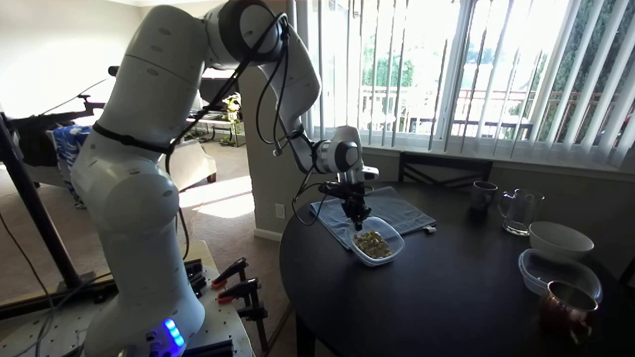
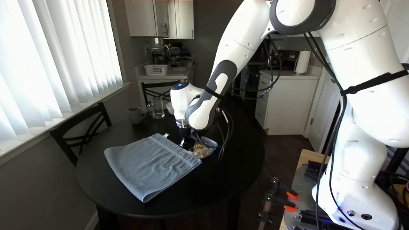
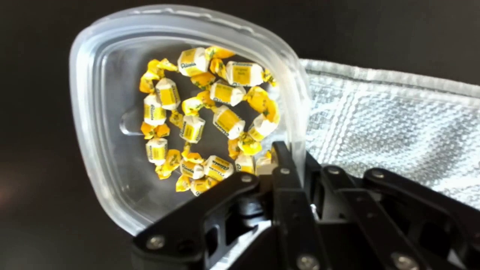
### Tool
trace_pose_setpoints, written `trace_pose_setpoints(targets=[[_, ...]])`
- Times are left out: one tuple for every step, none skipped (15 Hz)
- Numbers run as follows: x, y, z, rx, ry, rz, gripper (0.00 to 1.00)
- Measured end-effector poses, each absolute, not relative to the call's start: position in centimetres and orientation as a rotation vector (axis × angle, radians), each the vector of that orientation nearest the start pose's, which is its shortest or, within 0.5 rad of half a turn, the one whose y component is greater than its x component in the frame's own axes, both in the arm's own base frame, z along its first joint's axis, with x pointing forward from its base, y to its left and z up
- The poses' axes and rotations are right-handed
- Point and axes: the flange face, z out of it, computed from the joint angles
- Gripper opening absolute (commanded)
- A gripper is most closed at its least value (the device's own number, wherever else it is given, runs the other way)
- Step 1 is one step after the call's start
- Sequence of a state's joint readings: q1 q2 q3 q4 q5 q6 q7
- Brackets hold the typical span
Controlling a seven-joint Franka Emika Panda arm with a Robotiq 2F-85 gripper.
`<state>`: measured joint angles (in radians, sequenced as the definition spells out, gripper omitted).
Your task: Pour the contents of the lunchbox onto the blue towel
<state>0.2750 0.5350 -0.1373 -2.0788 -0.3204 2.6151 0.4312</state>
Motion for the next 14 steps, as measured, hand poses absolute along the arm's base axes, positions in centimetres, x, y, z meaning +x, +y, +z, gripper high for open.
trace_pose_setpoints(targets=[[57.7,10.2,17.5,-3.388,-0.007,-0.163,0.04],[57.6,12.2,18.3,-3.417,-0.032,-0.232,0.04],[57.2,14.6,19.2,-3.447,-0.063,-0.309,0.04],[56.8,17.3,19.9,-3.476,-0.097,-0.388,0.04],[56.2,20.2,20.6,-3.507,-0.139,-0.468,0.04],[55.6,22.9,21.1,-3.535,-0.179,-0.542,0.04],[55.0,25.6,21.6,-3.556,-0.218,-0.609,0.04],[54.4,28.0,22.0,-3.566,-0.254,-0.656,0.04],[53.9,30.0,22.3,-3.563,-0.283,-0.686,0.04],[53.4,31.6,22.5,-3.543,-0.315,-0.699,0.04],[53.1,32.9,22.7,-3.514,-0.339,-0.703,0.04],[53.0,33.7,23.0,-3.466,-0.355,-0.711,0.04],[53.2,34.2,23.2,-3.401,-0.363,-0.723,0.04],[53.5,34.2,23.4,-3.337,-0.359,-0.737,0.04]])
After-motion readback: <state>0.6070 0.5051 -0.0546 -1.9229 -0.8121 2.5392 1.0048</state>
